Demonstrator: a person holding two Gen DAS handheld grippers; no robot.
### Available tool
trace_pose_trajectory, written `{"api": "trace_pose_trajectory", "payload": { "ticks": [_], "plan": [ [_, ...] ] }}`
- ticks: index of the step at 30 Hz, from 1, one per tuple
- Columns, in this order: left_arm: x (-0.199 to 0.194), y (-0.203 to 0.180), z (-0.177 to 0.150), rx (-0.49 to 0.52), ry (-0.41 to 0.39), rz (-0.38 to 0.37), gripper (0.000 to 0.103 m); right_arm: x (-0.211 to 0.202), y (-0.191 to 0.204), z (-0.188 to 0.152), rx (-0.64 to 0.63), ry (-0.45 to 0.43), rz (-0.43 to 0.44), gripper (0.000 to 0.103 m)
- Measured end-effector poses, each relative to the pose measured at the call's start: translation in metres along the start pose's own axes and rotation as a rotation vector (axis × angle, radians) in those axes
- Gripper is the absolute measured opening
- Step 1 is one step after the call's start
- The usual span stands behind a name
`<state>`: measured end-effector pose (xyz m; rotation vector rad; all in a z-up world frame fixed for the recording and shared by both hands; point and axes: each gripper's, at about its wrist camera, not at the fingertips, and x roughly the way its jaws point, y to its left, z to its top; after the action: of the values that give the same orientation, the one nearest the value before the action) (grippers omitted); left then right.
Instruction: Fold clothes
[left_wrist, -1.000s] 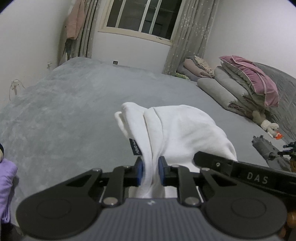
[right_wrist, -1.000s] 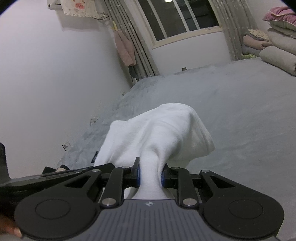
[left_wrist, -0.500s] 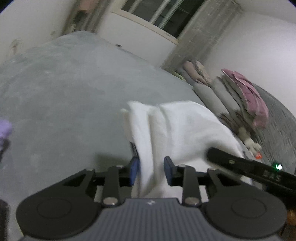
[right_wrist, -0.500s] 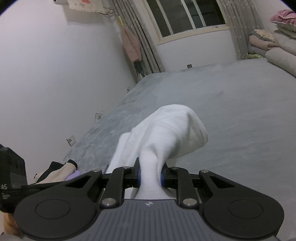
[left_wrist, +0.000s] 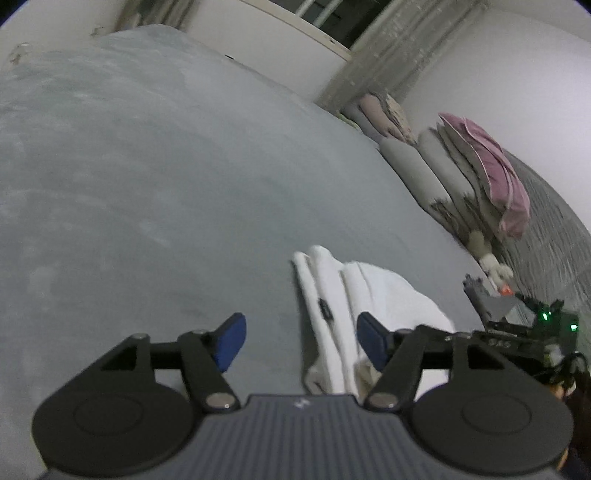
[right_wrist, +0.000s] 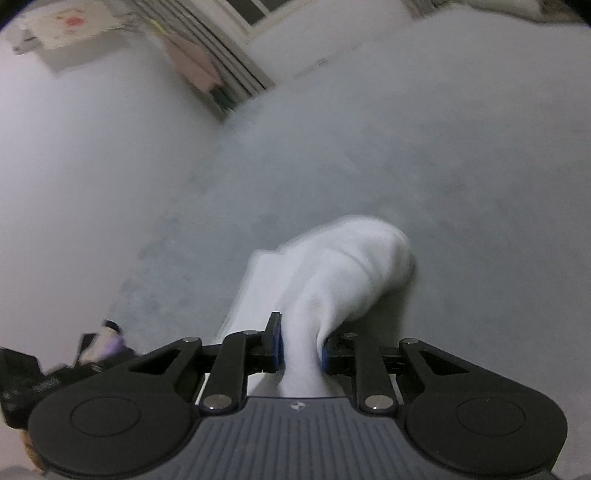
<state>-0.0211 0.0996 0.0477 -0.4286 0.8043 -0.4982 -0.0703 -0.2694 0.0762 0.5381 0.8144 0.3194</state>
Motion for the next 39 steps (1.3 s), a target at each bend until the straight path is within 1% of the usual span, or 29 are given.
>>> {"api": "trace_pose_trajectory", "payload": {
  "ticks": [2, 5, 7, 8, 9, 10, 11, 13, 15, 16, 18, 20, 21, 22, 24, 26, 28, 31, 32, 34, 36, 39],
  "plan": [
    [0.011, -0.005, -0.002, 0.006, 0.022, -0.008, 0.07, 0.0, -0.006, -0.005, 0.003, -0.007, 0.013, 0.026],
    [0.026, -0.007, -0.009, -0.008, 0.065, -0.023, 0.073, -0.002, 0.0, -0.005, -0.038, -0.002, 0.01, 0.033],
    [0.038, -0.009, -0.012, -0.02, 0.092, -0.027, 0.076, -0.003, 0.006, -0.01, -0.078, 0.004, -0.001, 0.04],
    [0.045, -0.01, -0.015, -0.024, 0.105, -0.026, 0.077, -0.005, 0.007, -0.013, -0.091, 0.007, -0.007, 0.041],
    [0.05, -0.011, -0.017, -0.024, 0.118, -0.026, 0.077, -0.007, 0.008, -0.016, -0.101, 0.011, -0.023, 0.042],
    [0.053, -0.013, -0.018, -0.019, 0.122, -0.025, 0.077, -0.008, 0.01, -0.016, -0.119, 0.013, -0.062, 0.044],
    [0.054, -0.014, -0.019, -0.013, 0.123, -0.024, 0.078, -0.011, 0.016, -0.017, -0.158, -0.004, -0.114, 0.045],
    [0.05, -0.014, -0.017, -0.011, 0.11, -0.01, 0.078, -0.023, 0.035, -0.026, -0.27, -0.064, -0.211, 0.047],
    [0.043, -0.009, -0.01, -0.035, 0.087, 0.003, 0.078, -0.036, 0.054, -0.037, -0.372, -0.109, -0.264, 0.047],
    [0.039, -0.005, -0.006, -0.057, 0.078, 0.008, 0.078, -0.04, 0.066, -0.045, -0.429, -0.123, -0.268, 0.047],
    [0.034, 0.004, -0.001, -0.091, 0.066, 0.019, 0.078, -0.042, 0.091, -0.06, -0.557, -0.129, -0.238, 0.05],
    [0.032, 0.011, 0.001, -0.114, 0.065, 0.028, 0.078, -0.039, 0.119, -0.082, -0.714, -0.109, -0.202, 0.057],
    [0.032, 0.014, 0.0, -0.121, 0.069, 0.032, 0.078, -0.034, 0.131, -0.095, -0.796, -0.093, -0.192, 0.063],
    [0.032, 0.017, -0.001, -0.125, 0.079, 0.041, 0.078, -0.028, 0.143, -0.109, -0.89, -0.07, -0.192, 0.07],
    [0.034, 0.02, -0.004, -0.124, 0.095, 0.062, 0.078, -0.014, 0.156, -0.129, -1.017, -0.036, -0.225, 0.071],
    [0.034, 0.021, -0.006, -0.118, 0.106, 0.077, 0.078, -0.004, 0.157, -0.135, -1.018, -0.009, -0.217, 0.071],
    [0.033, 0.024, -0.007, -0.117, 0.106, 0.083, 0.078, 0.0, 0.153, -0.128, -0.935, 0.001, -0.191, 0.071],
    [0.026, 0.024, -0.007, -0.117, 0.091, 0.099, 0.078, 0.004, 0.149, -0.115, -0.84, -0.013, -0.172, 0.071],
    [0.024, 0.023, -0.008, -0.111, 0.085, 0.101, 0.078, 0.005, 0.149, -0.112, -0.827, -0.018, -0.171, 0.071],
    [0.021, 0.02, -0.013, -0.074, 0.088, 0.11, 0.078, 0.005, 0.149, -0.113, -0.827, -0.02, -0.172, 0.072],
    [0.021, 0.016, -0.018, -0.046, 0.085, 0.14, 0.078, 0.005, 0.149, -0.114, -0.832, -0.022, -0.178, 0.073],
    [0.022, 0.015, -0.02, -0.042, 0.091, 0.146, 0.078, 0.008, 0.151, -0.119, -0.838, -0.03, -0.196, 0.075]
  ]
}}
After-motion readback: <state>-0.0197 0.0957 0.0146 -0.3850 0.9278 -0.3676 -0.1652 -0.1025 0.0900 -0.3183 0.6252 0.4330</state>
